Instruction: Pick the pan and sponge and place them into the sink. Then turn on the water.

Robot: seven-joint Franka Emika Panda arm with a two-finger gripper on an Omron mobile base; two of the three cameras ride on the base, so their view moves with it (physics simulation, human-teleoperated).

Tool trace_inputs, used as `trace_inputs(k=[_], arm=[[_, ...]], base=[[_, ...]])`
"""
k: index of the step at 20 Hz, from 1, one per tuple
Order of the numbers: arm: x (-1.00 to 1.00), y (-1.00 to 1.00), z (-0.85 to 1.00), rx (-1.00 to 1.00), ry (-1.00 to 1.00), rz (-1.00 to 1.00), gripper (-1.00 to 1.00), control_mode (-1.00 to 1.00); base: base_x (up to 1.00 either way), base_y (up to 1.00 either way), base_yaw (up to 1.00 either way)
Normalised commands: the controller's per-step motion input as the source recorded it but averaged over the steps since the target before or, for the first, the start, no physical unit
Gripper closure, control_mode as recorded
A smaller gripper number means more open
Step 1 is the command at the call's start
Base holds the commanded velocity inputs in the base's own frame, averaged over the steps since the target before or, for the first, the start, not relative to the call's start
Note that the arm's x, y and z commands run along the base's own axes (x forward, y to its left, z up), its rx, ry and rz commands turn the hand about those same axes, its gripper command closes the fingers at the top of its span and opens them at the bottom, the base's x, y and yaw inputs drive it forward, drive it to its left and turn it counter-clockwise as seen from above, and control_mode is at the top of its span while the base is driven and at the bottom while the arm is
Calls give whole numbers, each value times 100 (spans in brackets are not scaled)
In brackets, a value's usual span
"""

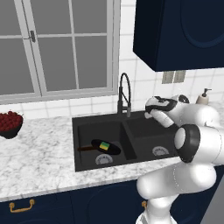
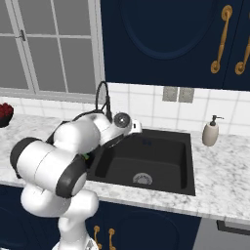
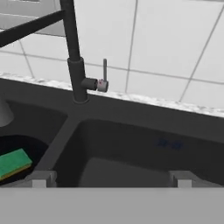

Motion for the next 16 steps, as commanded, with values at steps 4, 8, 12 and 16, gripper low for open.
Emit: trace_inputs(k=[4, 8, 12, 16], arm=[[0, 0, 0, 9, -34, 8, -100, -100], [15, 0, 0, 13, -23, 5, -100, -100], [17, 0, 0, 12, -20, 5, -100, -100], [14, 0, -6, 5, -20, 5, -100, -100]], base=[[0, 0, 0], [0, 0, 0], [0, 0, 0], [0, 0, 0]])
